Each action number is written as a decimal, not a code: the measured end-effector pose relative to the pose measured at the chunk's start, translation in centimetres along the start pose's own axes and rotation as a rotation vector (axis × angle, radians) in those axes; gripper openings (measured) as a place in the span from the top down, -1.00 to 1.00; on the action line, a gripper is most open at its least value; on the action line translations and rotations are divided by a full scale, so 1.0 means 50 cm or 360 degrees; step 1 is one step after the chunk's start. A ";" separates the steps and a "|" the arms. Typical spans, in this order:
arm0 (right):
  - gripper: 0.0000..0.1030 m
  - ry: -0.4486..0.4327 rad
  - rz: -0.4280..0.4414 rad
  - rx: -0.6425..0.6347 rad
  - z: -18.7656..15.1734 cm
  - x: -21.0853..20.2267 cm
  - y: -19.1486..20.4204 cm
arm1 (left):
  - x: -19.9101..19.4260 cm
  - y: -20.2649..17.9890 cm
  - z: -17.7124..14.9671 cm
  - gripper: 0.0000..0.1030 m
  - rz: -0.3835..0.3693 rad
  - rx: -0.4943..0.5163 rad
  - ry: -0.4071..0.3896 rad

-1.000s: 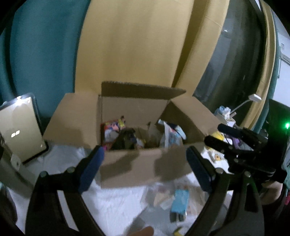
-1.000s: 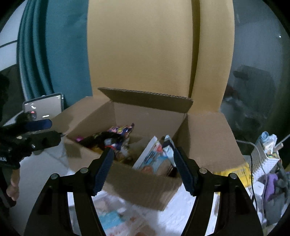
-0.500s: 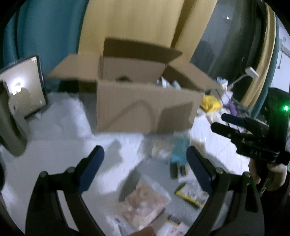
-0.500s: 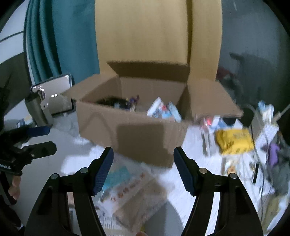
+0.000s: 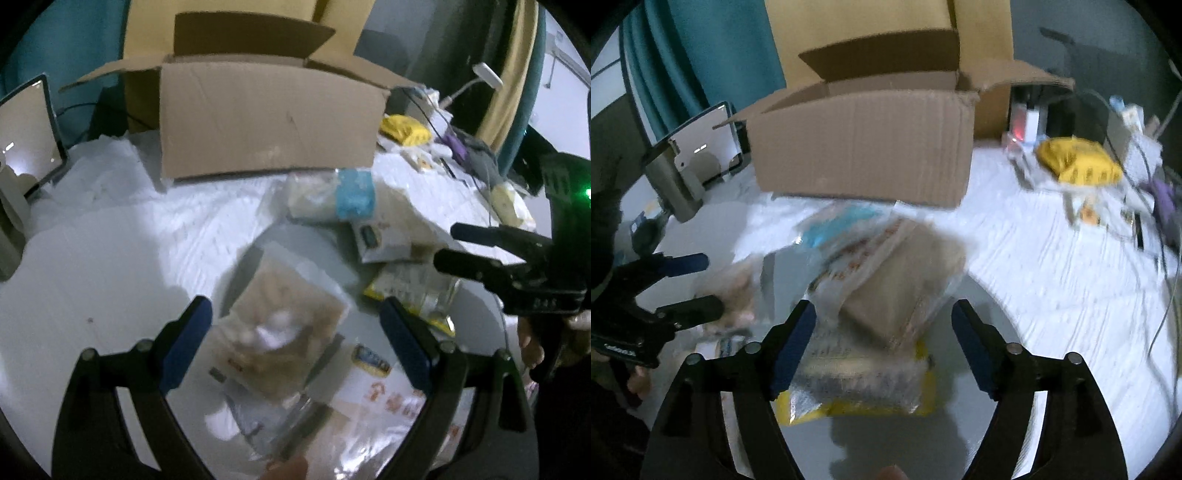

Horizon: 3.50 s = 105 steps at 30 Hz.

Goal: Organize snacks
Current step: 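Grasp a clear bread bag with the left tool while the right tool grasps a yellow-white wafer packet, then carry both packets into the cardboard box and open both tools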

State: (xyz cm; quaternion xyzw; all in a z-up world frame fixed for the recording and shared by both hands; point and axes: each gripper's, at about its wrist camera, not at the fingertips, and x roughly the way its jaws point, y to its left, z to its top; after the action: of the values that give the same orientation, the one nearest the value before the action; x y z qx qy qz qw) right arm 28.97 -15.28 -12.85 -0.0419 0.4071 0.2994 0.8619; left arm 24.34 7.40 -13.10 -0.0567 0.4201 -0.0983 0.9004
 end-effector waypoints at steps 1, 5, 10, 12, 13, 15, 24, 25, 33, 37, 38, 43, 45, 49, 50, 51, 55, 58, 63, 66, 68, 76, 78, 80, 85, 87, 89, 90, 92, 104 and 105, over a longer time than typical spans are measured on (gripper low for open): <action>-0.59 0.0013 0.0009 0.0002 -0.008 0.001 0.007 | 0.003 0.001 -0.004 -0.81 0.0005 0.0020 0.0017; -0.62 0.0084 0.0023 -0.0019 -0.032 0.022 0.030 | 0.009 0.008 -0.015 -0.82 0.0024 0.0064 0.0065; -0.80 0.0121 -0.0030 -0.0077 -0.048 0.054 0.046 | 0.031 0.025 -0.023 -0.83 0.0035 0.0038 0.0136; -0.87 0.0116 -0.0070 -0.0148 -0.050 0.064 0.060 | 0.040 0.036 -0.020 -0.83 0.0065 0.0014 0.0142; -0.87 0.0117 -0.0111 -0.0196 -0.053 0.068 0.067 | 0.043 0.036 -0.019 -0.83 0.0068 0.0020 0.0147; -0.88 0.0122 -0.0128 -0.0233 -0.054 0.071 0.081 | 0.044 0.039 -0.017 -0.83 0.0053 -0.0009 0.0134; -0.09 0.0104 -0.0050 -0.0181 -0.042 0.045 0.057 | 0.022 0.046 -0.013 0.05 -0.0033 -0.0038 0.0041; -0.03 0.0104 -0.0005 -0.0170 -0.043 0.036 0.057 | 0.016 0.045 -0.013 0.08 -0.0043 -0.0047 0.0035; -0.02 0.0021 0.0169 -0.0196 -0.035 -0.041 0.085 | -0.019 0.019 -0.005 0.23 -0.0011 -0.0008 -0.0039; -0.03 -0.0072 0.0207 -0.0225 -0.013 -0.086 0.102 | -0.050 0.013 0.009 0.23 -0.0020 -0.0019 -0.0115; -0.03 -0.0100 0.0210 -0.0236 -0.005 -0.096 0.105 | -0.061 0.013 0.015 0.23 -0.0020 -0.0024 -0.0136; -0.03 -0.0201 0.0184 -0.0269 0.035 -0.125 0.100 | -0.096 0.014 0.046 0.23 -0.0017 -0.0036 -0.0222; -0.03 -0.0232 0.0169 -0.0271 0.054 -0.130 0.093 | -0.107 0.015 0.063 0.23 -0.0003 -0.0029 -0.0256; -0.03 -0.0283 0.0139 -0.0286 0.095 -0.134 0.074 | -0.121 0.025 0.100 0.23 0.0017 -0.0030 -0.0311; -0.03 -0.0294 0.0133 -0.0287 0.104 -0.134 0.070 | -0.123 0.028 0.113 0.23 0.0018 -0.0032 -0.0328; -0.03 -0.0305 0.0128 -0.0287 0.114 -0.134 0.066 | -0.125 0.030 0.121 0.23 0.0020 -0.0033 -0.0339; -0.03 -0.0355 0.0102 -0.0279 0.162 -0.129 0.044 | -0.127 0.033 0.167 0.23 0.0032 -0.0029 -0.0396; -0.03 -0.0384 0.0083 -0.0282 0.195 -0.121 0.032 | -0.127 0.041 0.203 0.23 0.0030 -0.0026 -0.0434; -0.03 -0.0429 0.0041 -0.0304 0.256 -0.100 0.017 | -0.116 0.055 0.267 0.23 0.0039 -0.0018 -0.0492; -0.03 -0.0448 0.0007 -0.0298 0.292 -0.079 0.004 | -0.100 0.062 0.304 0.23 0.0060 -0.0005 -0.0518; -0.03 -0.0456 -0.0011 -0.0290 0.314 -0.063 -0.005 | -0.087 0.067 0.327 0.23 0.0075 0.0002 -0.0528; -0.04 -0.0479 -0.0083 -0.0242 0.406 0.014 -0.033 | -0.012 0.101 0.412 0.23 0.0107 -0.0016 -0.0520; -0.04 -0.0469 -0.0089 -0.0224 0.427 0.036 -0.041 | 0.009 0.112 0.425 0.23 0.0108 -0.0036 -0.0507; -0.04 -0.0461 -0.0096 -0.0217 0.444 0.054 -0.045 | 0.031 0.124 0.438 0.23 0.0103 -0.0057 -0.0490; -0.04 -0.0439 -0.0139 -0.0185 0.482 0.100 -0.054 | 0.064 0.143 0.459 0.23 0.0121 -0.0079 -0.0488; -0.04 -0.0437 -0.0138 -0.0168 0.495 0.116 -0.057 | 0.072 0.149 0.468 0.23 0.0124 -0.0084 -0.0495; -0.06 -0.0438 -0.0142 -0.0160 0.503 0.126 -0.055 | 0.078 0.153 0.474 0.21 0.0125 -0.0074 -0.0468; -0.09 -0.0432 -0.0139 -0.0160 0.510 0.134 -0.054 | 0.083 0.155 0.478 0.21 0.0122 -0.0078 -0.0448; -0.35 -0.0418 -0.0138 -0.0151 0.516 0.140 -0.052 | 0.087 0.158 0.481 0.09 0.0139 -0.0101 -0.0425; -0.58 -0.0450 -0.0124 -0.0180 0.490 0.082 -0.021 | -0.009 0.129 0.450 -0.67 0.0148 -0.0099 -0.0551; -0.58 -0.0456 -0.0124 -0.0177 0.483 0.071 -0.019 | -0.021 0.120 0.440 -0.67 0.0150 -0.0101 -0.0552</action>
State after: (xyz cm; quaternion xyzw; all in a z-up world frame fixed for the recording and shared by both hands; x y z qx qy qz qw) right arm 47.55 -6.72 0.48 -0.0623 0.2608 0.2907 0.9185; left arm 41.35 13.92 0.66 -0.0813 0.2636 -0.0316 0.9607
